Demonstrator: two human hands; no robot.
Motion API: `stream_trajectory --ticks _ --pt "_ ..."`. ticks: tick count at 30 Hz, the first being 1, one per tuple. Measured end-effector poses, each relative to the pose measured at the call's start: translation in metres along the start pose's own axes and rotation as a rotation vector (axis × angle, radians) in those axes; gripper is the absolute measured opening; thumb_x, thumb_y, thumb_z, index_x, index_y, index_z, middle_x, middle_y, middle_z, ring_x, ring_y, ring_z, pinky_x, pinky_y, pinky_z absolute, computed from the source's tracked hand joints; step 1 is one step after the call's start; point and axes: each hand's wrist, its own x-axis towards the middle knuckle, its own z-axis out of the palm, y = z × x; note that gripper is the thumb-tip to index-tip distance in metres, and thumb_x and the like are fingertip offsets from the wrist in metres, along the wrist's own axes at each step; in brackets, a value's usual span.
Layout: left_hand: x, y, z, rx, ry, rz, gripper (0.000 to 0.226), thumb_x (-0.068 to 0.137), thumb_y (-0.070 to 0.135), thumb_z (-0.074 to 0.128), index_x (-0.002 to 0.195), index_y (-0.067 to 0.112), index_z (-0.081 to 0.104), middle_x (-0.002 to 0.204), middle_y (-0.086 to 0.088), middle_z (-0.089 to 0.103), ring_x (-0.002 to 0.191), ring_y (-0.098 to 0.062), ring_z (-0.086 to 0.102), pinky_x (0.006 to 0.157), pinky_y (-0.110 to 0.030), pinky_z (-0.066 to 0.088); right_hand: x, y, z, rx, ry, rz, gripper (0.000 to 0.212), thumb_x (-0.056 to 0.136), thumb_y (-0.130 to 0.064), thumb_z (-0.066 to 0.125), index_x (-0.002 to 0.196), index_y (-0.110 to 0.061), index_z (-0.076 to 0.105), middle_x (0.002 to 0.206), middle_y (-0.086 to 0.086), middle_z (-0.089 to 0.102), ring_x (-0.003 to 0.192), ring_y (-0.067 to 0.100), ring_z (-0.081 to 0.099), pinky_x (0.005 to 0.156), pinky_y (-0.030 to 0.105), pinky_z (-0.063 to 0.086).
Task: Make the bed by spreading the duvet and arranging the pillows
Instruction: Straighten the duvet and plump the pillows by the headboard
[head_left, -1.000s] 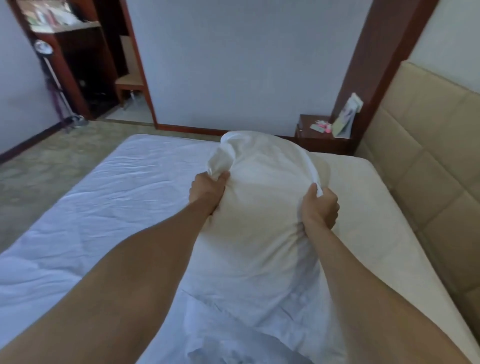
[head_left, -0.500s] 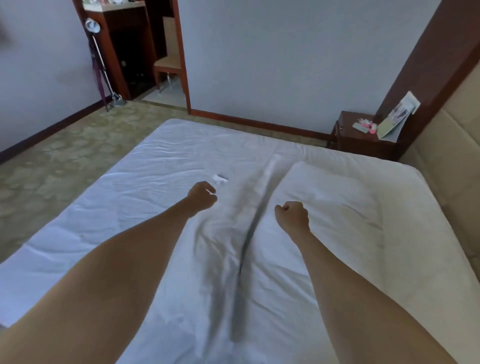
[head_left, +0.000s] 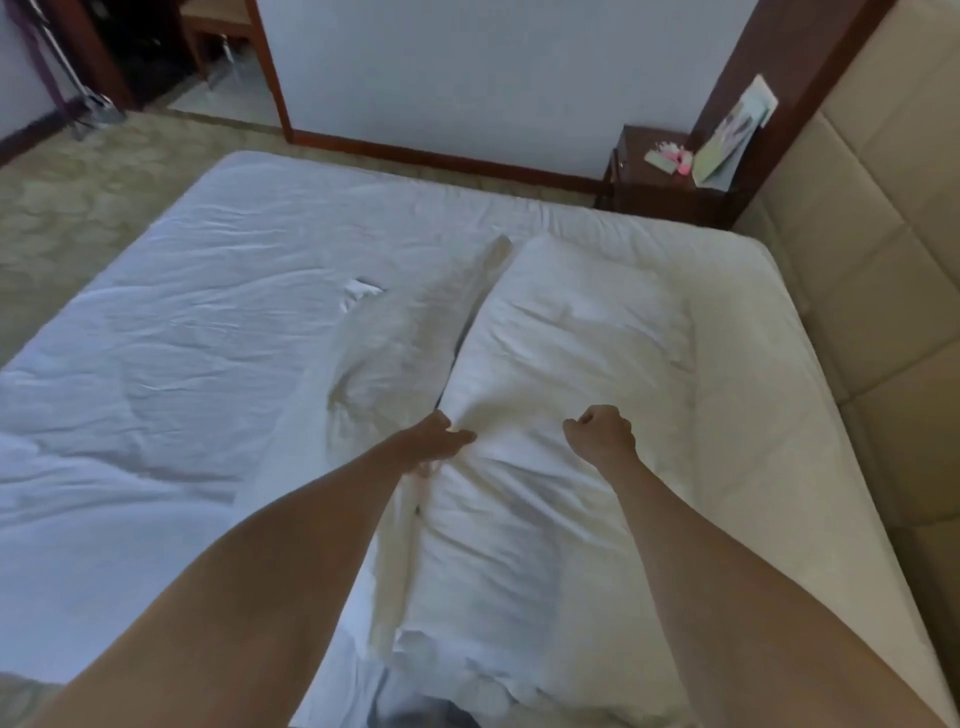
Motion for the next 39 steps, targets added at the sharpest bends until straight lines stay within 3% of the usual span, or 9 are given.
stream_trajectory --ticks 3,6,9,14,20,25,28,35,39 --pt "0.015 -0.009 0.035 0.191 0.045 -0.02 0.095 0.089 0.059 0.055 0.153 0.003 0.012 0.157 -0.015 0.023 0.142 -0.031 0.029 0.114 -0.037 0.03 0.008 0.04 -0.002 -0.029 -0.016 0.032 0.011 0.085 -0.022 0.059 0.089 -0.013 0.053 0.091 0.006 0.057 0.085 0.029 0.056 0.065 0.027 0.039" --pt "0.026 -0.013 0.065 0.196 0.114 -0.101 0.109 0.083 0.073 0.047 0.154 0.005 0.001 0.161 -0.015 0.006 0.147 -0.031 0.017 0.117 -0.041 0.026 0.018 0.076 -0.001 -0.093 -0.001 0.108 0.027 0.082 -0.029 0.063 0.1 -0.018 0.048 0.112 0.01 0.054 0.105 0.033 0.052 0.079 0.035 0.043" --pt "0.033 -0.024 0.084 0.09 0.236 -0.178 0.106 0.088 0.069 0.046 0.153 0.0 0.0 0.162 -0.014 0.005 0.146 -0.029 0.019 0.114 -0.035 0.023 0.024 0.104 0.005 -0.149 0.069 0.216 0.068 0.068 -0.044 0.077 0.121 -0.025 0.039 0.127 0.013 0.04 0.122 0.036 0.038 0.099 0.049 0.039" --pt "0.072 -0.063 0.107 -0.018 0.398 -0.274 0.143 0.056 0.09 0.057 0.154 0.005 -0.002 0.162 -0.012 0.009 0.149 -0.026 0.013 0.12 -0.037 0.012 0.047 0.141 0.025 -0.456 0.094 0.167 0.129 0.056 -0.078 0.071 0.153 -0.025 0.003 0.155 0.027 0.019 0.142 0.042 0.019 0.111 0.062 0.016" --pt "0.115 -0.085 0.109 -0.088 0.433 -0.221 0.15 0.043 0.092 0.062 0.155 0.014 -0.001 0.163 -0.003 0.01 0.149 -0.02 0.014 0.121 -0.036 0.014 0.077 0.173 0.049 -0.395 0.135 0.063 0.122 0.047 -0.093 0.056 0.146 -0.037 0.012 0.136 0.023 0.04 0.126 0.039 0.039 0.101 0.056 0.031" --pt "0.139 -0.1 0.118 -0.121 0.627 0.118 0.11 0.065 0.069 0.072 0.151 0.016 0.028 0.156 -0.002 0.034 0.143 -0.018 0.032 0.117 -0.034 0.028 0.093 0.194 0.066 -0.278 0.199 -0.029 0.119 0.045 -0.099 0.05 0.141 -0.037 0.019 0.121 0.018 0.048 0.108 0.037 0.051 0.088 0.048 0.044" --pt "0.147 -0.103 0.119 -0.106 0.621 0.162 0.112 0.064 0.074 0.062 0.152 0.014 0.029 0.156 -0.004 0.033 0.143 -0.02 0.031 0.114 -0.027 0.024 0.1 0.197 0.075 -0.213 0.206 -0.041 0.116 0.042 -0.099 0.054 0.134 -0.035 0.025 0.114 0.014 0.051 0.105 0.036 0.054 0.085 0.048 0.049" --pt "0.169 -0.103 0.117 0.07 0.571 -0.021 0.123 0.059 0.096 0.039 0.155 0.023 0.016 0.16 -0.001 0.022 0.145 -0.018 0.025 0.118 -0.035 0.022 0.112 0.189 0.078 -0.21 0.118 0.098 0.12 0.038 -0.091 0.064 0.132 -0.031 0.023 0.127 0.016 0.046 0.119 0.036 0.046 0.093 0.052 0.038" --pt "0.156 -0.103 0.13 0.172 0.691 0.085 0.11 0.069 0.093 0.025 0.147 0.017 0.037 0.151 -0.006 0.041 0.138 -0.024 0.04 0.113 -0.035 0.033 0.12 0.187 0.081 -0.231 0.102 0.187 0.13 0.035 -0.088 0.069 0.138 -0.031 0.015 0.134 0.018 0.04 0.124 0.037 0.039 0.098 0.057 0.032"
